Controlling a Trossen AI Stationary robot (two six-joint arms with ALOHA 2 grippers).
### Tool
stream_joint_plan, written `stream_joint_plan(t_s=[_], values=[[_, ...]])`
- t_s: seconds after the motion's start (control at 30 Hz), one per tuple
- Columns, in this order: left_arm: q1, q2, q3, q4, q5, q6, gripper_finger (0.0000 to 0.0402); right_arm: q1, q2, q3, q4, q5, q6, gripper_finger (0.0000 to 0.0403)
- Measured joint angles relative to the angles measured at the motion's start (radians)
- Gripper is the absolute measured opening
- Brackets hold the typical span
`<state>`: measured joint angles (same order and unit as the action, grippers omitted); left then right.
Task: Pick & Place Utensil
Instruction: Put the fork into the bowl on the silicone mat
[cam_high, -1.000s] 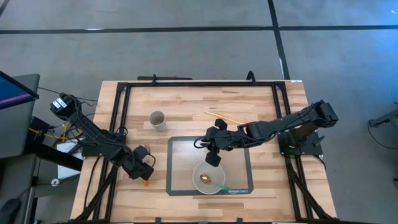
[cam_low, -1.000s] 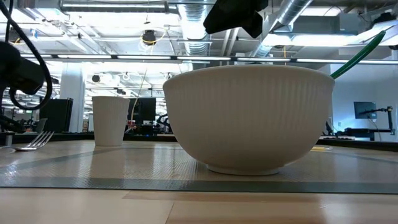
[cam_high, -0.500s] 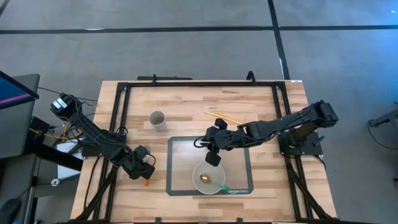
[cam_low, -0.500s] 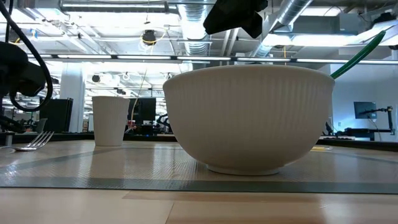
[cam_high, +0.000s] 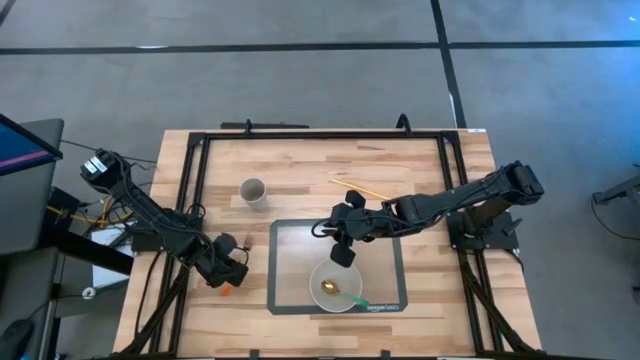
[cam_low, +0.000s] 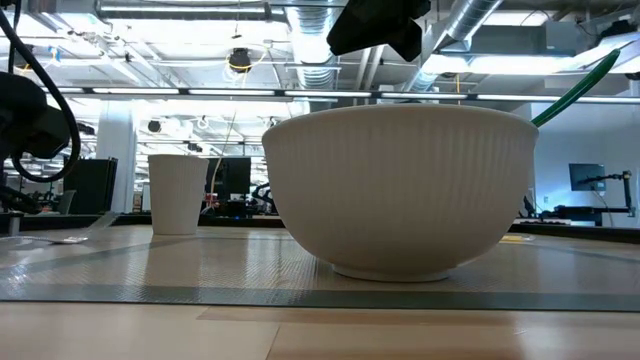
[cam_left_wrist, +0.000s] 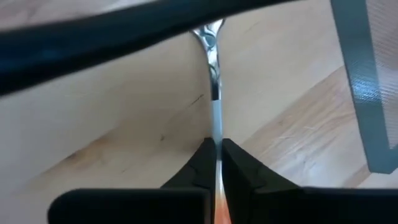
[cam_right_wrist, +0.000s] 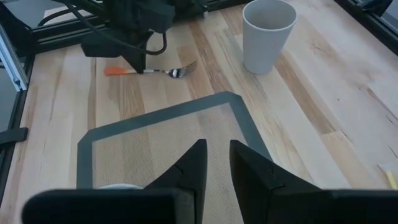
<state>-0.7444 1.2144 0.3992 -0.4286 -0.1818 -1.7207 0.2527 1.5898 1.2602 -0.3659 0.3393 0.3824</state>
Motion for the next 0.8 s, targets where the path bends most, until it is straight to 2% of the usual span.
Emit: stream_joint_plan(t_s=[0.1,0.27,0.47,0.67,0.8], values=[[0.000,-0.013,-0.002,0.022,-0.018,0.002,0.0013,0.000,0.000,0.000,0.000,0.000,0.000,0.0063],[0.000,-0.048,0.059,0.053,-0.121,0.049,0.0004,0.000,0.000,0.000,0.000,0.000,0.000,0.0063],[0.020,-0.062,0.185,0.081,-0.245,0.224,0.0004,0.000,0.000,0.000,0.000,0.001,0.000,0.0063],[0.085,-0.045,0.261,0.181,-0.223,0.364,0.0004,0.002,0.000,0.000,-0.001,0.001,0.001,0.0063],[0.147,-0.031,0.262,0.334,-0.125,0.410,0.0004,0.007,0.000,0.000,-0.007,0.001,0.001,0.0063]])
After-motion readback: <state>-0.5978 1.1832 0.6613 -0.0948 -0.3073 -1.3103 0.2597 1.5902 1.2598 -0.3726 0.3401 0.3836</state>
